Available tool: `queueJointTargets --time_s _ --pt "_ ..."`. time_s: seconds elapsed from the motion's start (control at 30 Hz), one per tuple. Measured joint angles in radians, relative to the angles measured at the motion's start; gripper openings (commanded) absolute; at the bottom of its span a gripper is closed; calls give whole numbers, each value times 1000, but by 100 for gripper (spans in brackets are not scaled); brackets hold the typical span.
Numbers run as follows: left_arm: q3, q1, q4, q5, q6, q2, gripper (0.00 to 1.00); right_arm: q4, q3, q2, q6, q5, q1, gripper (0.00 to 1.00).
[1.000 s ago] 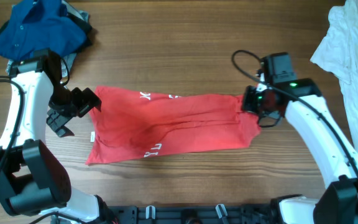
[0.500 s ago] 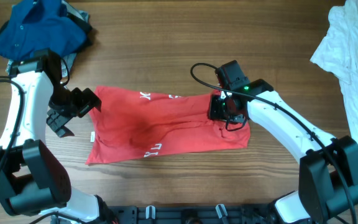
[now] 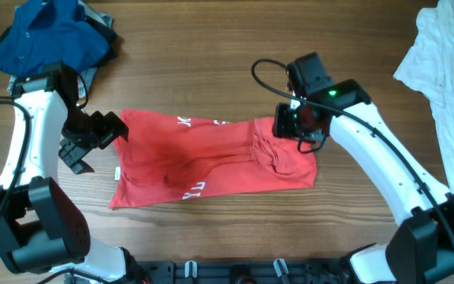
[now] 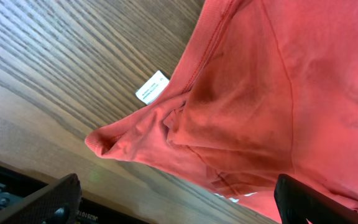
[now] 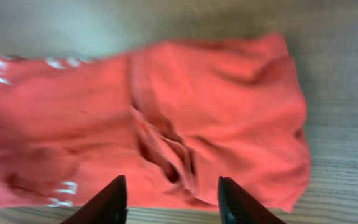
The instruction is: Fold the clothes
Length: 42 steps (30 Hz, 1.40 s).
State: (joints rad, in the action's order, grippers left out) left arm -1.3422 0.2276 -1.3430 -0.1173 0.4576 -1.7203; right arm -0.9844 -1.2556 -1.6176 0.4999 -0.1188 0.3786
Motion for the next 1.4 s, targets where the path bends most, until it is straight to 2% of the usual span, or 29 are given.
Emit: queueJointTargets --time_s 0.1,0.27,0.33,0.4,0.43,0.57,0.77,0.9,1.0,1.13,1.27,1.4 --pt "0 0 -1 0 0 0 100 70 114 -20 -24 -44 0 37" --pt "0 0 0 0 0 0 100 143 231 -51 -53 -128 27 39" --pt "0 0 0 0 0 0 100 159 242 -54 -56 -143 40 28" --pt "0 0 0 0 0 0 100 172 242 -54 -58 -150 43 6" --pt "0 0 0 0 0 0 100 182 242 -55 -60 -151 43 4" --pt "0 0 0 0 0 0 100 205 242 -68 -48 -159 43 4" --pt "0 0 0 0 0 0 100 208 242 -67 -120 -386 45 4" --pt "0 0 0 0 0 0 100 209 241 -66 -136 -424 43 4" --pt "0 0 0 0 0 0 100 210 217 -27 -123 -367 -8 12" --pt "0 0 1 0 0 0 100 227 182 -1 -121 -247 -127 10" --pt "0 0 1 0 0 0 100 278 181 -111 -206 -332 -133 6" --pt "0 0 1 0 0 0 100 488 180 -354 -249 -597 -134 4"
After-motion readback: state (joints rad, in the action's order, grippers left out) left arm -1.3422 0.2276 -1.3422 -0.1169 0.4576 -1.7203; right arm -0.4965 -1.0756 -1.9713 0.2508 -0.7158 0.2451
